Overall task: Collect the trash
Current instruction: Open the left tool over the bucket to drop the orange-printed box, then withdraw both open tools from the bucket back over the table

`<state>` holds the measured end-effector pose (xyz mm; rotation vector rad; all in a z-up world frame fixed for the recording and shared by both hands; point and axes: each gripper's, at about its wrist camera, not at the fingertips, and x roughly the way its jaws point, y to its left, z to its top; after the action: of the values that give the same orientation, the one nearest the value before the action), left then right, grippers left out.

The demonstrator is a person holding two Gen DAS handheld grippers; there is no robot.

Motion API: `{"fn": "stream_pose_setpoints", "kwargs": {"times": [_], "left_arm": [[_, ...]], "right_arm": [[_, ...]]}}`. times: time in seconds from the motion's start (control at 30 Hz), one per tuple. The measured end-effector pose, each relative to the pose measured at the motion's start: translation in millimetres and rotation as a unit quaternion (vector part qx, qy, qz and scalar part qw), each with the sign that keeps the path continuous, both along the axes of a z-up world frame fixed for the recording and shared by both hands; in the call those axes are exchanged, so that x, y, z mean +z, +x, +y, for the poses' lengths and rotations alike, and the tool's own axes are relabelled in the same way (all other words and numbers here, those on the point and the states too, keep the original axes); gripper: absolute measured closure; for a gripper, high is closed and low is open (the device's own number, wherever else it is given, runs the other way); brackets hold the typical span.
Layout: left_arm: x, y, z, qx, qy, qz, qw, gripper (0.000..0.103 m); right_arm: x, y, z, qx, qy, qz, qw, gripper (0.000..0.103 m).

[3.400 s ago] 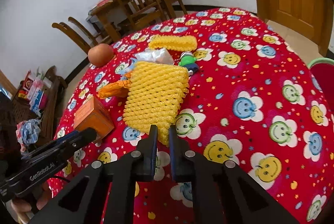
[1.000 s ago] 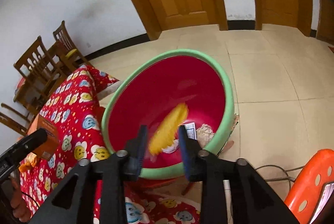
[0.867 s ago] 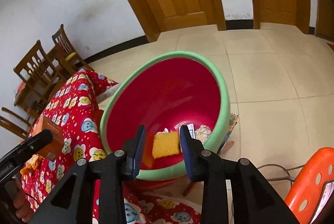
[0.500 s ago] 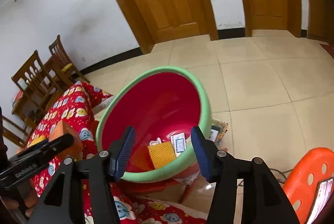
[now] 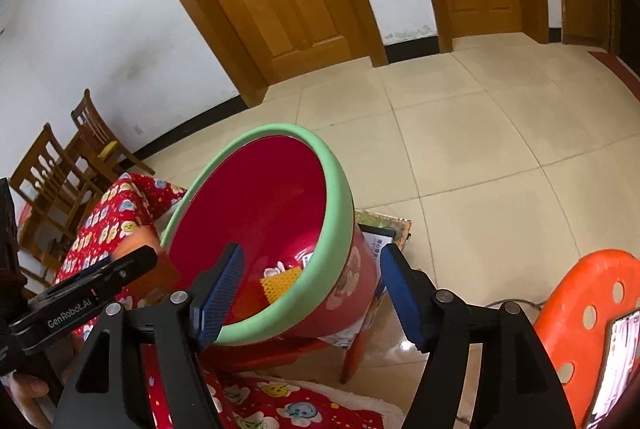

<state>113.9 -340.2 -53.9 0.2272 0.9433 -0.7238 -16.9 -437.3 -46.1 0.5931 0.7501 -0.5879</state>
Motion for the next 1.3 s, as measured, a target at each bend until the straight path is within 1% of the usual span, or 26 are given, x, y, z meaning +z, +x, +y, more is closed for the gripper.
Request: {"fn": "stream_pose_setpoints", "kwargs": {"times": [0.1, 0.33, 0.53, 0.67, 0.93, 1.3], "left_arm": [[3.5, 0.1, 1.5, 0.005, -0.003, -0.004, 1.0, 0.028], [10.8, -5.3, 16.1, 0.02, -0.008, -0.002, 0.9998, 0.027], [20.2, -13.8, 42.6, 0.043, -0.017, -0.004, 0.9989, 0.027], [27.4, -17.9, 67.2, 0.071, -0.021, -0.003, 0.9973, 0.027], [40.6, -25.7, 122.3, 0.128, -0.03, -0.01, 0.9912, 0.027], [49.6, -27.0, 202.4, 0.209, -0.028, -0.024, 0.9772, 0.027]], "right_arm": [[1.2, -2.8, 0.4, -0.001, 0.0, -0.002, 1.0, 0.031], [6.1, -2.7, 6.3, 0.005, -0.001, -0.007, 1.0, 0.031], [14.5, -0.9, 20.5, 0.02, -0.003, -0.012, 1.0, 0.031], [21.0, 0.4, 33.8, 0.036, -0.006, -0.018, 0.999, 0.031], [30.1, 9.2, 62.0, 0.068, -0.009, -0.021, 0.997, 0.031], [30.0, 27.6, 98.6, 0.118, -0.013, -0.015, 0.993, 0.03]]}}
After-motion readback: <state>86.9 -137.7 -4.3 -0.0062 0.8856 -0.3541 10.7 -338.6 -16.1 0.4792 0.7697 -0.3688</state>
